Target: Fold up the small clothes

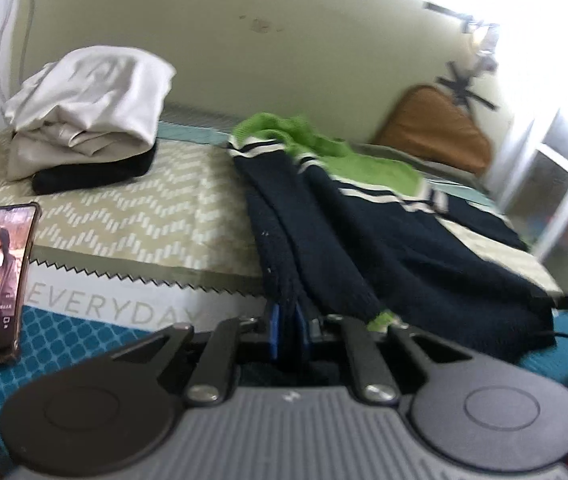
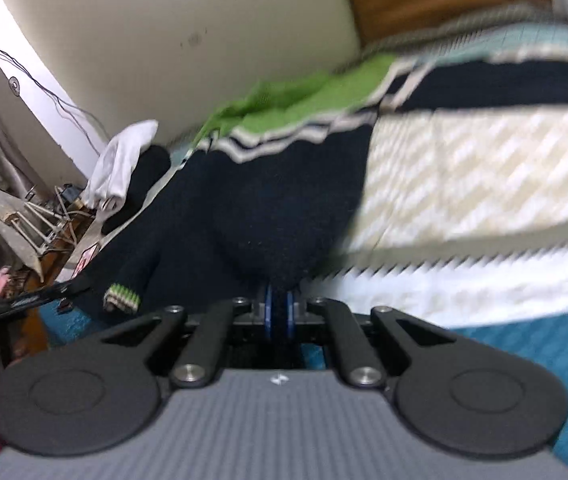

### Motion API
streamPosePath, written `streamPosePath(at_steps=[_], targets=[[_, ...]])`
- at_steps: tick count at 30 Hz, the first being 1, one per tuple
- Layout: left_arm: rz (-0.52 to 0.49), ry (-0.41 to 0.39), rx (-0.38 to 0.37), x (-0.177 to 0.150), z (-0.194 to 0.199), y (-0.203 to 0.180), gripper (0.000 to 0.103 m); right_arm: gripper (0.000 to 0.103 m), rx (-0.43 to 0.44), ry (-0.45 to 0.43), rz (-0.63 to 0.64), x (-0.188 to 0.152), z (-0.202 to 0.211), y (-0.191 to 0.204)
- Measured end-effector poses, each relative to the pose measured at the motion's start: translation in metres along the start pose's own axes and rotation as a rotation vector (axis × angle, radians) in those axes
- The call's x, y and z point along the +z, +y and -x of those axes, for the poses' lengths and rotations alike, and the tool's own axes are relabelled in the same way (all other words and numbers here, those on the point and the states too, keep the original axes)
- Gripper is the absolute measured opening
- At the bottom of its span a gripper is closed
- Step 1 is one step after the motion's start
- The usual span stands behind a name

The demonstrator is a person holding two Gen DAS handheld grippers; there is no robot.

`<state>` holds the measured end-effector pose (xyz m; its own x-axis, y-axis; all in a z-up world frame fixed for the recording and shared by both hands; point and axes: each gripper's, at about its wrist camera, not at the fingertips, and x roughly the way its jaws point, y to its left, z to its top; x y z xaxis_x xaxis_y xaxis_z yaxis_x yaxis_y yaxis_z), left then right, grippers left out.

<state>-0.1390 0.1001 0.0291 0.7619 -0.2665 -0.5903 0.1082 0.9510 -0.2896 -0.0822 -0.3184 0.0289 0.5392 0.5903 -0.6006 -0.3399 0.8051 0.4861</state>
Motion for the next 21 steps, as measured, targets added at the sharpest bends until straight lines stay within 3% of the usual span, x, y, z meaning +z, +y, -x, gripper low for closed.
streamPosePath(at_steps=[2,5,7,8,10,15,18,21], targets=[[-0.009,0.034,-0.024,-0.007,0.006,-0.003,0.009,0.009,-0.064,0.011,0.045,0.004,0.011,0.002],[-0.037,0.101,0.013,-0.024,-0.006,-0.004,0.009,0.010,-0.113,0.105,0.062,-0.003,-0.002,-0.006],[-0.001,0.132,0.036,-0.028,-0.014,0.006,0.013,0.019,-0.127,0.163,0.055,-0.009,-0.016,-0.015],[0.022,0.129,0.037,-0.028,-0.013,0.012,0.017,0.029,-0.142,0.159,0.061,-0.008,-0.017,-0.018],[0.029,0.078,0.058,-0.023,-0.003,0.021,0.017,0.037,-0.170,0.092,0.048,0.002,-0.004,-0.025],[0.053,-0.080,0.090,0.002,0.008,0.036,0.028,0.037,-0.171,-0.109,0.008,0.039,0.022,-0.029],[0.059,-0.140,0.097,0.012,-0.011,0.032,0.046,0.038,-0.089,-0.116,0.033,0.050,-0.002,-0.014],[0.066,-0.146,0.090,0.017,-0.040,0.025,0.048,0.038,-0.004,-0.065,0.085,0.057,-0.048,0.007]])
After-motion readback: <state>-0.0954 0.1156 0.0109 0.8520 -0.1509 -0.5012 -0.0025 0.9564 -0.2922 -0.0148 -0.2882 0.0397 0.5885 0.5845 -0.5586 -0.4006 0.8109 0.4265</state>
